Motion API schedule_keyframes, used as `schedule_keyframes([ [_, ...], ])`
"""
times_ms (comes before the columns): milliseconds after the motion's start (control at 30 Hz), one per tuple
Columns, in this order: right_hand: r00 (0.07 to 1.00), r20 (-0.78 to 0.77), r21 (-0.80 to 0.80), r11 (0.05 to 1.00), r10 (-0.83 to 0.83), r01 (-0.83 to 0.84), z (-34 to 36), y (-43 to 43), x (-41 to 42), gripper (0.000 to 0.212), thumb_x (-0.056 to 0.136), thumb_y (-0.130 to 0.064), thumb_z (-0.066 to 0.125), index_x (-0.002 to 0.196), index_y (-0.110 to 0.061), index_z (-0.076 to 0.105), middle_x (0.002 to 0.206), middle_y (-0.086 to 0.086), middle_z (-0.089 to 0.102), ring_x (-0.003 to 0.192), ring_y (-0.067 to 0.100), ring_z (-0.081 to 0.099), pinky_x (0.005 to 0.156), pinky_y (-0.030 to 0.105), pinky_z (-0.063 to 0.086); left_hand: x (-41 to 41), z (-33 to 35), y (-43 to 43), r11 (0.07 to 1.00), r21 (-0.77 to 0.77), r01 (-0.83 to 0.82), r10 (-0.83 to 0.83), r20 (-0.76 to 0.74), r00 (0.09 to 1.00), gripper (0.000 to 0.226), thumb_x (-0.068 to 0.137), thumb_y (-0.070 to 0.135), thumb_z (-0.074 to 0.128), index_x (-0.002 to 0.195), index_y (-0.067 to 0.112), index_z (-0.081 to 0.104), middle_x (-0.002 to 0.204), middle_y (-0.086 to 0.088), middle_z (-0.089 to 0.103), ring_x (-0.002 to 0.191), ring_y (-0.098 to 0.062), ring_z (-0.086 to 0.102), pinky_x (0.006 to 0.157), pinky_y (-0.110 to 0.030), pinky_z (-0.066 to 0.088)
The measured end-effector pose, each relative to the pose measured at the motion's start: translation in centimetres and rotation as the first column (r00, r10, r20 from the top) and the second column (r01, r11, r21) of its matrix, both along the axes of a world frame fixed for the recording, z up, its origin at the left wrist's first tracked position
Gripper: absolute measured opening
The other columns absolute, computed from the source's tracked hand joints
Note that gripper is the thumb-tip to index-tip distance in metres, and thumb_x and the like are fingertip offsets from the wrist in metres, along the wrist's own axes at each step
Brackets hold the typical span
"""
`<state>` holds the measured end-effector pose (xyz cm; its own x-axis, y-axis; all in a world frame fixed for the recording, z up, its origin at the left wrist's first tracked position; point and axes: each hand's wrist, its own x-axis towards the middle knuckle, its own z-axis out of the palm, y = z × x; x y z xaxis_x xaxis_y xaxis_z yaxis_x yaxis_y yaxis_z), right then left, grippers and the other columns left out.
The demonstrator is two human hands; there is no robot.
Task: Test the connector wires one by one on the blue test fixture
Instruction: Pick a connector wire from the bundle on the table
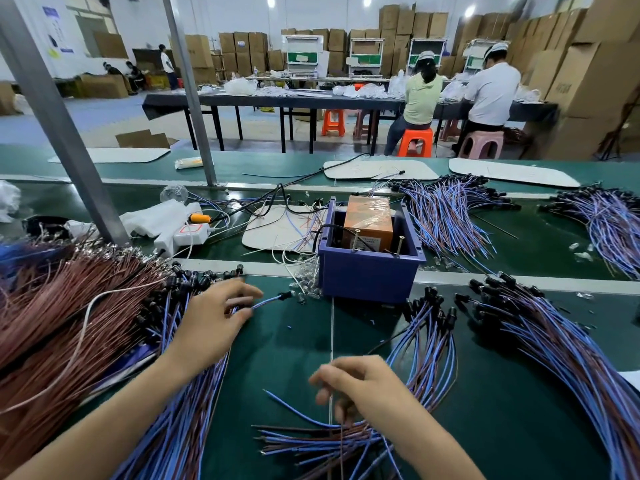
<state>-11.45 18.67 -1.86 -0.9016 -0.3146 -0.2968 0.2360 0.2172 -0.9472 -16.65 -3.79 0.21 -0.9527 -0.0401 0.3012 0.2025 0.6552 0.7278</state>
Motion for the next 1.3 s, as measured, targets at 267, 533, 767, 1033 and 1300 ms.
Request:
schedule_keyframes([
  [267,0.888,0.411,-0.768,0.602,0.203,0.218,3.5,-2.8,-1.9,0.050,0.100,-0.039,0.034,0.093,-0.003,0.069,0.079,0.013,0.072,0.068,0.023,0.071,0.069,0.035,0.059,5.0,3.6,6.7,0.794,-0.107,0.599,-0.607,-0.190,0.771,0.049,0.080,-0.017,0.059,0.111,0.021,0.067,0.110,0.007,0.069,0.100,-0.005,0.063,0.086,-0.014,0.047],
  [533,0.932,0.343,-0.754,0.558,-0.114,0.345,7.2,0.7,-3.0,0.059,0.069,-0.028,0.066,0.120,0.000,0.053,0.099,0.030,0.069,0.065,0.029,0.071,0.049,0.029,0.057,6.4,3.0,7.8,0.628,-0.655,0.420,-0.768,-0.437,0.468,0.025,0.098,0.014,0.049,0.098,0.014,0.074,0.098,-0.003,0.070,0.088,-0.016,0.063,0.094,-0.026,0.047],
  [767,0.821,0.131,-0.786,0.447,-0.555,0.427,8.9,3.0,-4.1,0.032,0.100,-0.027,0.043,0.103,-0.007,0.067,0.057,-0.003,0.058,0.042,0.007,0.039,0.040,0.017,0.033,4.4,-0.2,7.0,0.434,-0.805,0.405,-0.776,-0.106,0.622,0.018,0.089,0.014,0.053,0.084,0.026,0.065,0.086,0.015,0.063,0.084,-0.006,0.060,0.106,-0.027,0.037],
  [1033,0.654,-0.431,-0.482,0.771,-0.622,0.415,6.4,1.4,-3.9,0.042,0.102,-0.036,0.038,0.078,-0.020,0.070,0.055,-0.002,0.037,0.049,0.008,0.030,0.044,0.018,0.023,1.4,3.5,9.2,0.946,0.100,0.309,-0.296,-0.124,0.947,0.023,0.086,0.018,0.062,0.105,0.029,0.070,0.092,0.016,0.072,0.082,-0.009,0.066,0.080,-0.026,0.052],
  [1300,0.766,-0.559,-0.117,0.945,-0.318,0.307,0.3,-1.4,-2.0,0.046,0.093,-0.054,0.034,0.057,-0.045,0.060,0.046,-0.006,0.032,0.047,0.005,0.026,0.052,0.032,0.021,1.9,8.0,11.2,0.712,0.521,0.470,-0.487,-0.116,0.866,0.021,0.079,0.028,0.062,0.100,0.025,0.067,0.086,-0.002,0.074,0.045,-0.005,0.045,0.044,-0.014,0.043],
])
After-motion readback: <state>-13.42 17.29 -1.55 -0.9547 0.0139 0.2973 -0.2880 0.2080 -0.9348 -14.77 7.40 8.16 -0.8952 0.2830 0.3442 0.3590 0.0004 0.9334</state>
